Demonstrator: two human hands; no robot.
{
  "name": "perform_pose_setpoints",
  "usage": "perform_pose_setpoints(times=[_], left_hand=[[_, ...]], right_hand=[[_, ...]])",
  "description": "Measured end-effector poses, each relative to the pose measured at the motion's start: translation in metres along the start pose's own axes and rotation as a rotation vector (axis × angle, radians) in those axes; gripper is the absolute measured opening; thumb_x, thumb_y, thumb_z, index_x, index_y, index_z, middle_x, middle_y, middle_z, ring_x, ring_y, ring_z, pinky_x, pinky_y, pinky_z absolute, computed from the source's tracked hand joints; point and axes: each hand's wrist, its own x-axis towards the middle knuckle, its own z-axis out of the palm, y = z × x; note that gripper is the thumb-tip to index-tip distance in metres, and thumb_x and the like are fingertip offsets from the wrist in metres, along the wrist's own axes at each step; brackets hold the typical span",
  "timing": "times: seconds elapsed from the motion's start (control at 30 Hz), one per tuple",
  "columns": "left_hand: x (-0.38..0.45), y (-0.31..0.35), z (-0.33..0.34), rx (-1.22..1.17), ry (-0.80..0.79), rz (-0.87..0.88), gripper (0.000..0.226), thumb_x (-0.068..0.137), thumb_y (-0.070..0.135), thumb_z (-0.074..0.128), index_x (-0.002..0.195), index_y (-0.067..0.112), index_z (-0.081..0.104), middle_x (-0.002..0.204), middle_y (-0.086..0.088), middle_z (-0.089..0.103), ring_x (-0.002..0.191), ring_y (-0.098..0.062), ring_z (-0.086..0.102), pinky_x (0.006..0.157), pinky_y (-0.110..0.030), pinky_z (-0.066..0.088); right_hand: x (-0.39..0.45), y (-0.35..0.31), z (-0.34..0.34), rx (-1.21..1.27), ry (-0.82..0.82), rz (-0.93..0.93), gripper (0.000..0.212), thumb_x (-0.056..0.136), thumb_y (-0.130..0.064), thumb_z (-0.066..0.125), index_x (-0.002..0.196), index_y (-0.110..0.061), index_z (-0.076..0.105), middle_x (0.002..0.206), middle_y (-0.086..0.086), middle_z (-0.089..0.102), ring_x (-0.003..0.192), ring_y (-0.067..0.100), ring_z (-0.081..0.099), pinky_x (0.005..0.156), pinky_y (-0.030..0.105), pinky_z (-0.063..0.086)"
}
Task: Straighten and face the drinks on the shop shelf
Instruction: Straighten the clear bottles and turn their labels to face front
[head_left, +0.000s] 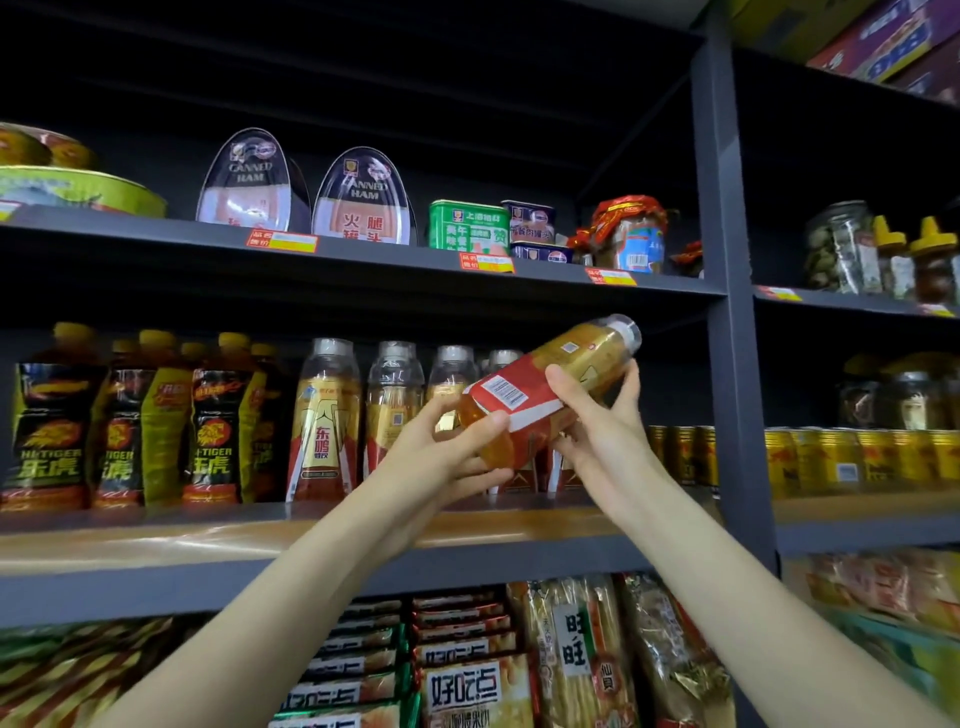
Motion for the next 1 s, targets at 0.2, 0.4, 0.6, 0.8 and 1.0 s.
perform_pose_setpoints(times=[0.2, 0.4, 0.6, 0.8, 1.0], left_hand=[[0.002, 0.010, -0.010, 0.752, 0.030, 0.516, 0.073, 0.070, 0.020, 0.079, 0.127, 0.044, 0.040, 0.126, 0.025, 0.042, 0.117, -0.001, 0.045, 0.092, -0.033, 0.052], [0.004, 0.005, -0.011, 0.899, -0.042, 0.583, 0.086, 0.070, 0.017, 0.079, 0.134, 0.044, 0.029, 0.137, 0.020, 0.037, 0.129, -0.002, 0.034, 0.103, -0.032, 0.042], [0.008, -0.009, -0.025, 0.863, -0.113, 0.343, 0.058, 0.076, 0.023, 0.073, 0.124, 0.039, 0.045, 0.127, 0.022, 0.048, 0.119, 0.008, 0.044, 0.103, -0.035, 0.043], [0.012, -0.012, -0.019, 0.898, -0.174, 0.225, 0.049, 0.084, 0.021, 0.066, 0.124, 0.040, 0.045, 0.123, 0.022, 0.052, 0.117, 0.010, 0.045, 0.106, -0.025, 0.037], [0.026, -0.013, -0.010, 0.996, -0.110, 0.307, 0.045, 0.089, 0.022, 0.060, 0.128, 0.039, 0.045, 0.127, 0.023, 0.047, 0.119, 0.007, 0.041, 0.095, -0.012, 0.034]], right_hand=[[-0.004, -0.013, -0.011, 0.080, -0.081, 0.324, 0.056, 0.075, -0.023, 0.074, 0.124, -0.013, 0.050, 0.121, 0.020, 0.058, 0.098, 0.036, 0.066, 0.079, 0.047, 0.058], [-0.004, -0.005, -0.011, 0.266, -0.036, 0.338, 0.050, 0.067, -0.018, 0.075, 0.111, -0.007, 0.054, 0.108, 0.023, 0.064, 0.098, 0.037, 0.066, 0.078, 0.052, 0.057], [-0.005, 0.003, -0.018, -0.174, -0.068, -0.162, 0.092, 0.063, -0.005, 0.079, 0.137, -0.035, 0.034, 0.126, -0.004, 0.056, 0.112, 0.012, 0.059, 0.090, 0.037, 0.052], [-0.004, 0.004, -0.032, -0.485, -0.112, -0.442, 0.096, 0.066, -0.004, 0.081, 0.134, -0.048, 0.028, 0.122, -0.025, 0.050, 0.110, -0.005, 0.056, 0.088, 0.023, 0.051], [-0.003, 0.005, -0.043, -0.795, -0.081, -0.591, 0.105, 0.064, -0.018, 0.085, 0.128, -0.067, 0.018, 0.141, -0.021, 0.037, 0.130, 0.005, 0.041, 0.106, 0.040, 0.043]])
